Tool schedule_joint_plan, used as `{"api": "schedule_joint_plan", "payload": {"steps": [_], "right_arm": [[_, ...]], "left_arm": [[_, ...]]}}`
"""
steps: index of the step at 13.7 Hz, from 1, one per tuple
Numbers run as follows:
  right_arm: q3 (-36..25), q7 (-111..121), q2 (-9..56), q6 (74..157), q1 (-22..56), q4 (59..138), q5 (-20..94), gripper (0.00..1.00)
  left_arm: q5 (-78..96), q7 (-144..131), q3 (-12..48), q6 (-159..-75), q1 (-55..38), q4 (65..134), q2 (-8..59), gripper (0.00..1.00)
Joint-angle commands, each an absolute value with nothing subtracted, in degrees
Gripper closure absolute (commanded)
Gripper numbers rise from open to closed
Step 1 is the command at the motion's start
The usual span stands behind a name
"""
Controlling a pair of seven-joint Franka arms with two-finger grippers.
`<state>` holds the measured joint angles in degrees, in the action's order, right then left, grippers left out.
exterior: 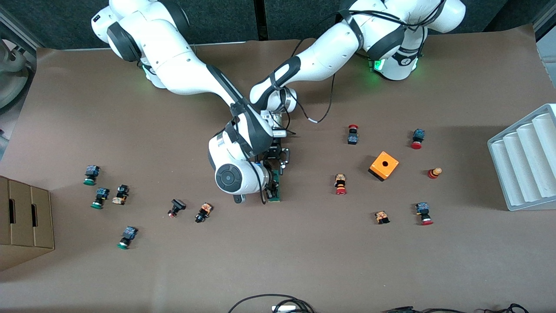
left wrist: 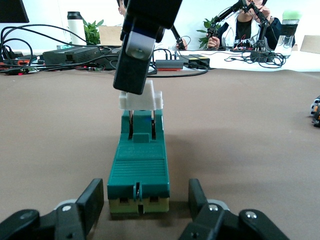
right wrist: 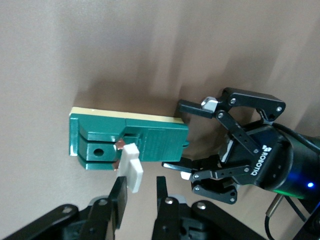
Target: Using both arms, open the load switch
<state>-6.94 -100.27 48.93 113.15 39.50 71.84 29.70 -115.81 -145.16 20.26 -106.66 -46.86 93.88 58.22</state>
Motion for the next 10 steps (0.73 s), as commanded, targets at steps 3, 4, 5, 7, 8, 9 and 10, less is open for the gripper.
{"api": "schedule_joint_plan", "payload": {"steps": [3,4,5,7,8,9,10], "right_arm": [[-6.86,-99.84,46.76,113.2,39.99,75.06,28.39,0.69],[-6.86,-99.84,46.76,113.29,39.99,75.23,28.21,0.69],[-6.86,-99.67,46.76,113.55,39.99,75.76,27.6,0.7],[-6.86,-99.49,46.76,113.82,40.69,75.85,27.33,0.7],[-6.86,-99.49,46.76,114.25,40.69,76.28,27.25,0.7],[-6.86,-99.49,46.76,114.61,40.78,76.55,27.25,0.7],[-6.86,-99.41,46.76,114.96,40.78,76.81,27.16,0.7]], "left_arm": [[-116.1,-146.25,19.78,-106.0,-47.72,92.64,60.03,0.24],[-116.1,-146.25,19.78,-106.0,-47.72,92.64,60.03,0.24],[-116.1,-146.25,19.78,-106.0,-47.72,92.64,60.03,0.24],[-116.1,-146.16,19.78,-106.0,-47.72,92.64,60.03,0.24],[-116.1,-146.16,19.78,-106.0,-47.72,92.64,60.03,0.24],[-116.1,-146.08,19.78,-106.0,-47.72,92.64,60.03,0.24],[-116.1,-146.07,19.78,-106.0,-47.72,92.64,60.03,0.24]]}}
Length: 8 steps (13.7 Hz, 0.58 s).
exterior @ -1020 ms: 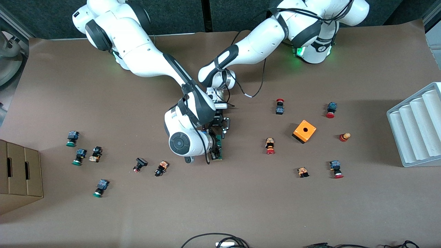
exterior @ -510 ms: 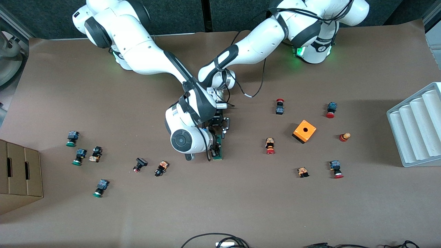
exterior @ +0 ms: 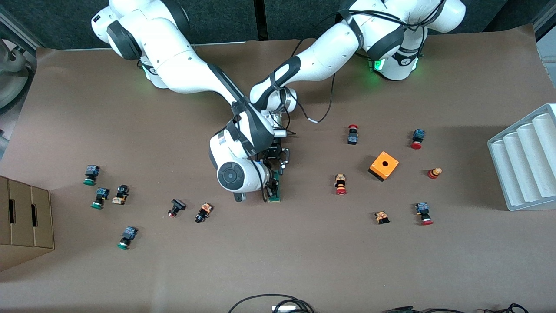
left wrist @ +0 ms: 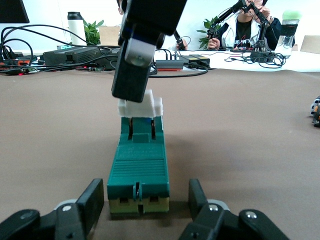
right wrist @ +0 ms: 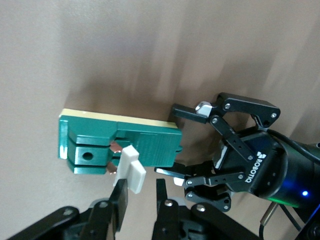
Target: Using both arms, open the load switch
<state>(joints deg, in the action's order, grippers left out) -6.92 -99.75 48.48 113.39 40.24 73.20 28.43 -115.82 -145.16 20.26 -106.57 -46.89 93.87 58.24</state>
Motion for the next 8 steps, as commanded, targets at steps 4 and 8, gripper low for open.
{"api": "schedule_joint_plan", "payload": {"steps": [4,8], "right_arm": [[-6.86,-99.23,46.93,115.66,41.13,77.08,26.9,0.7],[-6.86,-99.14,47.11,117.51,41.39,78.31,26.37,0.7]], "left_arm": [[-116.1,-146.07,19.78,-106.0,-47.72,92.64,60.03,0.24],[-116.1,-145.99,19.78,-106.0,-47.72,92.64,60.03,0.24]]}}
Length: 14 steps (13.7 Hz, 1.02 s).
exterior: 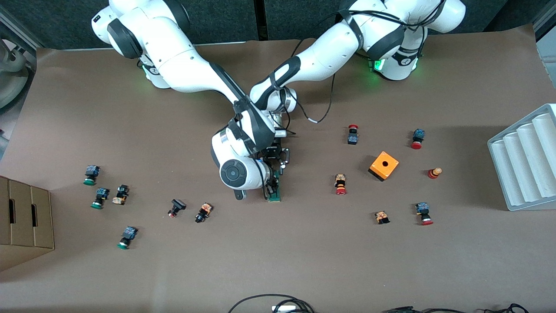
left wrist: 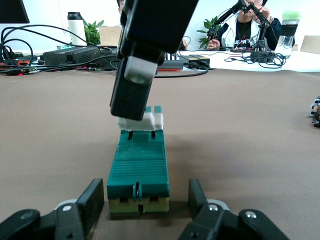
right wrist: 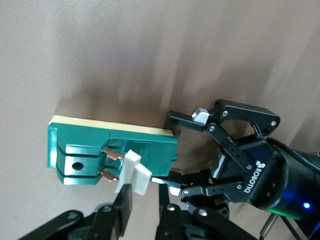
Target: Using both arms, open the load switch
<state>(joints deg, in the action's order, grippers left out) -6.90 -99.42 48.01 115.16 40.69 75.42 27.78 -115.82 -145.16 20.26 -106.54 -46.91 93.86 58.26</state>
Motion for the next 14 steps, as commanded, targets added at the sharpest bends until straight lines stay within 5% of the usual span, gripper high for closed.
{"api": "schedule_joint_plan", "payload": {"steps": [1,14], "right_arm": [[-6.86,-99.14,47.11,117.68,41.66,78.31,26.37,0.7],[-6.86,-99.49,45.8,117.95,41.57,78.4,25.58,0.66]], "left_arm": [[-116.1,-145.99,19.78,-106.0,-47.72,92.64,60.03,0.24],[-116.1,-145.9,19.78,-106.0,-47.72,92.64,60.03,0.24]]}}
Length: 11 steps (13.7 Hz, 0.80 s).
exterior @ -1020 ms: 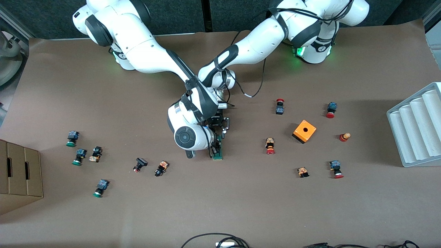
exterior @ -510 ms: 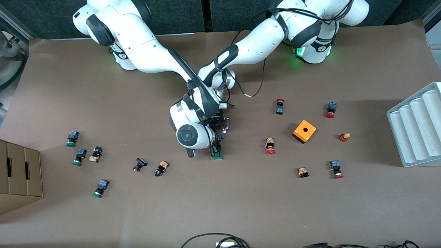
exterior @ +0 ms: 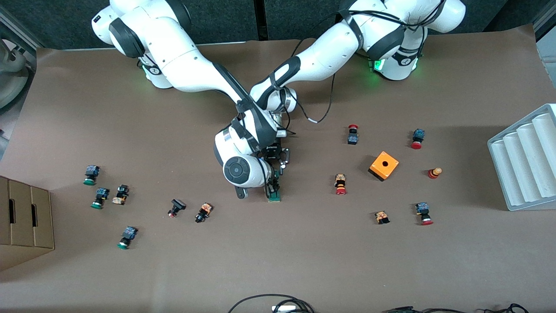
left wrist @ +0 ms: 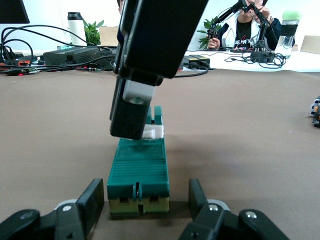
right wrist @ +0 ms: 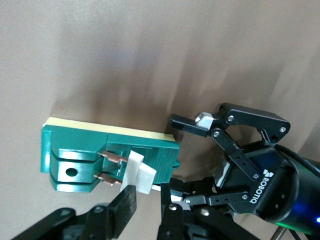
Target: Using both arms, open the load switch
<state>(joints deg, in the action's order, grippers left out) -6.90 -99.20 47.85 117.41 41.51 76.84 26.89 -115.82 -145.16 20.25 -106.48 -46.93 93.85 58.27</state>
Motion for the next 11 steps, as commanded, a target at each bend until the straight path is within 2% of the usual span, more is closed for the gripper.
{"api": "schedule_joint_plan", "payload": {"steps": [1,2,3,4,6,8,9,10,11], "right_arm": [[-6.86,-99.41,44.66,117.43,41.4,78.4,25.58,0.62],[-7.03,-99.32,43.34,116.46,41.14,78.22,25.58,0.48],[-7.12,-99.06,41.94,115.76,40.7,78.14,25.4,0.4],[-7.12,-97.05,40.1,114.79,39.91,78.13,24.97,0.25],[-7.38,-90.39,36.58,112.77,38.42,78.31,24.44,0.08],[-7.47,-80.21,32.54,108.05,34.74,78.57,23.38,0.0],[-7.47,-73.89,30.43,104.8,32.45,78.66,22.6,0.0],[-7.47,-67.74,28.32,102.07,30.34,78.75,21.8,0.0],[-7.47,-61.59,25.95,99.17,28.15,79.1,20.84,0.0]], "left_arm": [[-116.1,-145.9,19.78,-106.0,-47.72,92.64,60.03,0.24],[-116.1,-145.81,19.78,-106.0,-47.64,92.64,60.03,0.24],[-116.1,-145.81,19.78,-106.0,-47.72,92.64,60.03,0.24],[-116.1,-145.72,19.78,-106.0,-47.64,92.64,60.03,0.24],[-116.1,-145.64,19.78,-106.0,-47.64,92.55,59.94,0.24],[-116.02,-145.46,19.78,-106.0,-47.64,92.64,59.85,0.24],[-116.02,-145.46,19.78,-106.0,-47.64,92.55,59.77,0.2],[-115.93,-145.55,19.78,-106.08,-47.55,92.55,59.5,0.13],[-115.58,-145.46,19.86,-106.35,-47.37,92.55,59.15,0.0]]}}
